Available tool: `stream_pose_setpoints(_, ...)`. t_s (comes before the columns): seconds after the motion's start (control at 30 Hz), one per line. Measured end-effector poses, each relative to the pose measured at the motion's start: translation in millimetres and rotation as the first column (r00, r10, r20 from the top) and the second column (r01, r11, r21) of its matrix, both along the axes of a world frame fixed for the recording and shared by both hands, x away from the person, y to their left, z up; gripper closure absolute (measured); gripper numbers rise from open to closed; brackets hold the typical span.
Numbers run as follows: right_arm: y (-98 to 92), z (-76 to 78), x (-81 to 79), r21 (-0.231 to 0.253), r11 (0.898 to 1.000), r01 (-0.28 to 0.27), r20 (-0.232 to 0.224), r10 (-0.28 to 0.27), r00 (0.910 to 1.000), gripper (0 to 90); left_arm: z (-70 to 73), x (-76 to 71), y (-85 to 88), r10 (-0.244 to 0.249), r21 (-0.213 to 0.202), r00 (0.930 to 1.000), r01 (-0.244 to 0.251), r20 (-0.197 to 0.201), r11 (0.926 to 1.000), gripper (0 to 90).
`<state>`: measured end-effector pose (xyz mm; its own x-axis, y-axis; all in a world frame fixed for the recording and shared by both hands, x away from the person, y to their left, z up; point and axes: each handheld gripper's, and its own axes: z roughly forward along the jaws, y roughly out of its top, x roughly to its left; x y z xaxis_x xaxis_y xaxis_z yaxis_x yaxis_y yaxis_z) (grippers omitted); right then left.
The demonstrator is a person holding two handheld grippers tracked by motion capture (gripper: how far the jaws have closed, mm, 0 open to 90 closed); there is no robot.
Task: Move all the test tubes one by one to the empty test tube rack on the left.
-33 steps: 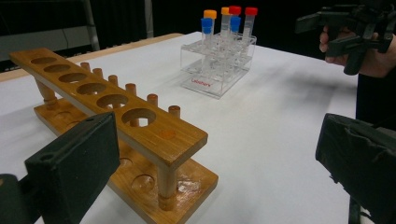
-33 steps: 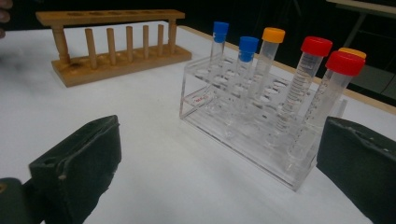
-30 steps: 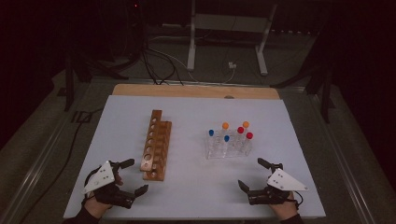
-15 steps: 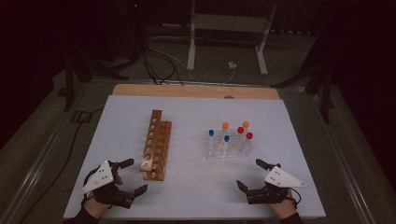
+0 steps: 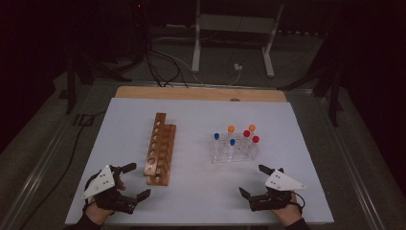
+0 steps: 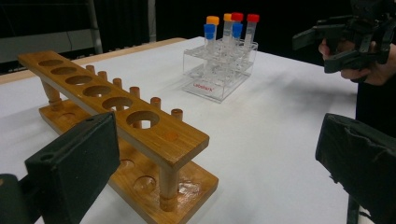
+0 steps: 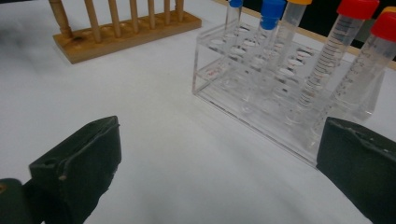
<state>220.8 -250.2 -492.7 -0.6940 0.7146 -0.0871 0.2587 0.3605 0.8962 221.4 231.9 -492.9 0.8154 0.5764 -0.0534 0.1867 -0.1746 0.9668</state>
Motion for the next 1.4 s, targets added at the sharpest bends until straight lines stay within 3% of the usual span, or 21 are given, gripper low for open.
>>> stream_pose_setpoints(0.27,1.6,8.7,0.3,0.036,0.999,0.007,-0.028,-0.006,0.9996,0.7,-0.1,1.5,-0.4,-0.003,-0.005,1.0000,0.003,-0.002,1.0000,0.6)
stream_pose_setpoints(0.7,9.7,27.9,2.9,0.056,0.998,0.011,0.001,-0.012,0.9999,0.7,-0.6,0.6,0.1,-0.001,0.000,1.0000,0.001,-0.004,1.0000,0.6)
stream_pose_setpoints(0.97,15.1,44.6,15.2,0.068,0.996,0.051,0.021,-0.053,0.9984,0.7,-0.6,0.4,-0.3,0.001,0.006,1.0000,-0.001,-0.005,1.0000,0.6)
stream_pose_setpoints(1.2,25.9,46.3,24.7,0.070,0.997,0.041,0.024,-0.043,0.9988,0.7,-0.5,0.5,0.3,0.003,-0.001,1.0000,-0.003,-0.007,1.0000,0.6)
stream_pose_setpoints(1.4,36.0,44.3,37.4,0.072,0.996,0.054,-0.001,-0.054,0.9985,0.8,-0.4,0.6,0.0,0.001,-0.001,1.0000,-0.001,-0.006,1.0000,0.6)
